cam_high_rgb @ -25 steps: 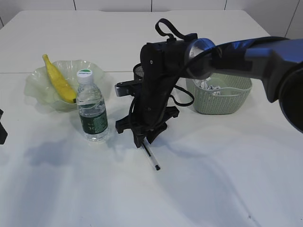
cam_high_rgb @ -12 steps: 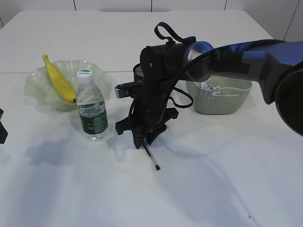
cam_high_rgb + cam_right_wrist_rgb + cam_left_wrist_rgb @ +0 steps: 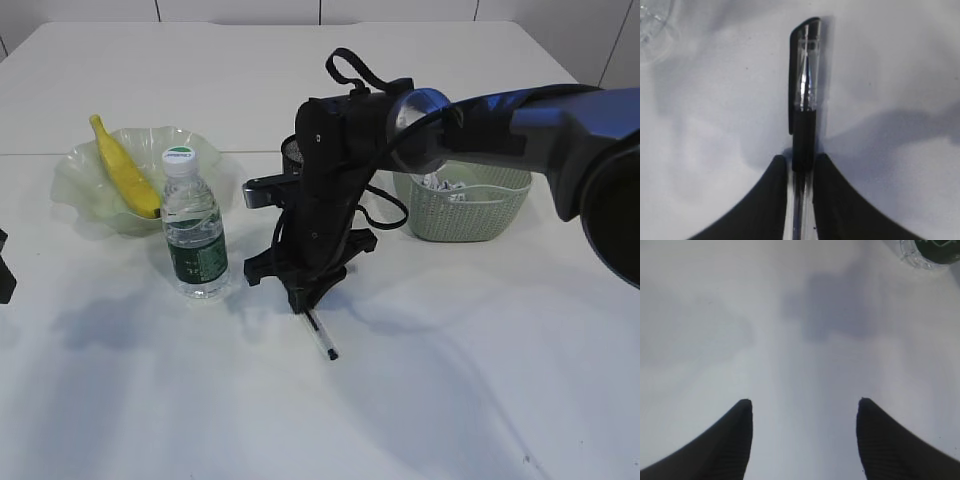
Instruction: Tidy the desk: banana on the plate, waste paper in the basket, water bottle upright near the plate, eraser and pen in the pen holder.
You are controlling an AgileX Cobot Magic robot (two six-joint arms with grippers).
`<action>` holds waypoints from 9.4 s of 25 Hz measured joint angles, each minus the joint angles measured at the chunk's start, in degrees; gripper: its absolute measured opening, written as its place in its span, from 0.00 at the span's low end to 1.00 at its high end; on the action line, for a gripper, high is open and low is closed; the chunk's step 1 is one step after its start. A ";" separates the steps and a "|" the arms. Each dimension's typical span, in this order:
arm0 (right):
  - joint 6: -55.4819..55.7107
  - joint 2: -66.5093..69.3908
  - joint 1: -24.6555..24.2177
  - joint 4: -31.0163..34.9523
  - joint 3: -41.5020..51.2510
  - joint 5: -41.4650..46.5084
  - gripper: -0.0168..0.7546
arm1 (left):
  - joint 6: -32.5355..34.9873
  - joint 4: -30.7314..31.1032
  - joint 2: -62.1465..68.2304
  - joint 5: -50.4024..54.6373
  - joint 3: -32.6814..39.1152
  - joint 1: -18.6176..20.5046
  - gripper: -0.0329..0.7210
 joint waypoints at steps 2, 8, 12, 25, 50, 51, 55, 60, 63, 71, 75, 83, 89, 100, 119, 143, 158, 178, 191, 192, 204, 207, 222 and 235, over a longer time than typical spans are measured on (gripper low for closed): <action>0.00 0.00 0.00 0.00 0.00 0.28 0.12 | 0.00 0.00 0.00 0.00 0.00 0.00 0.65; -0.24 0.00 0.00 0.11 -0.29 1.02 0.08 | 0.00 0.00 0.00 0.00 0.00 0.00 0.65; -0.63 -0.01 0.00 0.22 -1.96 3.24 0.08 | 0.00 0.00 0.00 0.00 0.00 0.00 0.65; -1.50 -11.95 -2.89 -0.96 -1.97 3.28 0.08 | 0.00 0.00 0.00 1.28 0.00 0.00 0.65; -4.54 -13.68 -8.07 0.28 -1.97 -35.10 0.08 | 0.00 0.00 0.00 4.62 0.00 0.00 0.65; -4.54 -13.17 -8.07 0.43 -1.97 -36.55 0.08 | 0.00 0.00 0.00 5.01 0.00 0.00 0.65; -4.59 -10.91 -8.07 0.72 -1.97 -40.46 0.08 | 0.00 0.00 0.00 5.30 0.00 0.00 0.65; -4.59 -8.09 -8.07 1.66 -1.97 -44.56 0.08 | 0.00 0.00 0.00 5.38 0.00 0.00 0.65; -4.59 -7.20 -8.07 1.99 -1.97 -47.14 0.08 | 0.00 0.00 0.00 5.54 0.00 0.00 0.65; -4.59 -4.71 -8.07 2.45 -1.97 -49.39 0.08 | 0.00 0.00 0.00 6.30 0.00 0.00 0.65; -4.68 -3.98 -8.07 2.76 -1.97 -49.65 0.08 | 0.00 0.00 0.00 6.37 0.00 0.00 0.65; -4.68 -3.16 -8.11 2.76 -1.97 -49.89 0.08 | 0.00 0.00 0.00 6.37 0.00 0.00 0.65; -4.68 -2.38 -8.11 2.81 -1.97 -48.90 0.08 | 0.00 0.00 0.00 6.37 0.00 0.00 0.65; -4.68 -1.31 -8.11 2.81 -1.97 -46.36 0.16 | 0.00 0.00 0.00 6.37 0.00 0.00 0.65; -4.68 -3.95 -8.11 2.89 -1.97 -41.83 0.34 | 0.00 0.00 0.00 6.37 0.00 0.00 0.65; 1.00 -23.35 -19.48 -5.76 -1.97 2.61 0.34 | 0.00 0.73 0.00 5.59 0.00 0.00 0.65; 2.40 -29.86 -33.12 -7.12 -1.97 8.71 0.34 | -0.10 4.78 -1.58 6.59 0.00 0.00 0.65; 2.55 -49.08 -33.12 -6.92 12.95 11.47 0.34 | -4.27 7.02 -28.21 16.83 0.00 0.00 0.65; 2.55 -80.16 -33.12 -9.46 40.44 11.00 0.34 | -6.12 7.02 -46.34 25.27 0.00 0.00 0.65; 2.55 -81.90 -33.12 -9.46 42.12 10.90 0.34 | -6.27 7.02 -47.28 25.89 0.00 0.00 0.65; 2.55 -96.28 -33.12 -9.92 48.09 12.02 0.34 | -6.81 8.68 -55.80 27.25 0.00 0.00 0.65; 2.55 -99.93 -33.12 -9.92 48.09 12.06 0.34 | -6.81 9.26 -58.48 27.29 0.00 0.00 0.65; 3.67 -115.58 -32.78 -7.07 58.78 12.59 0.34 | -6.81 9.66 -77.63 27.62 8.47 0.00 0.65; 3.60 -137.94 -32.78 -5.84 68.97 12.99 0.34 | -6.85 9.66 -79.02 27.72 9.72 0.00 0.61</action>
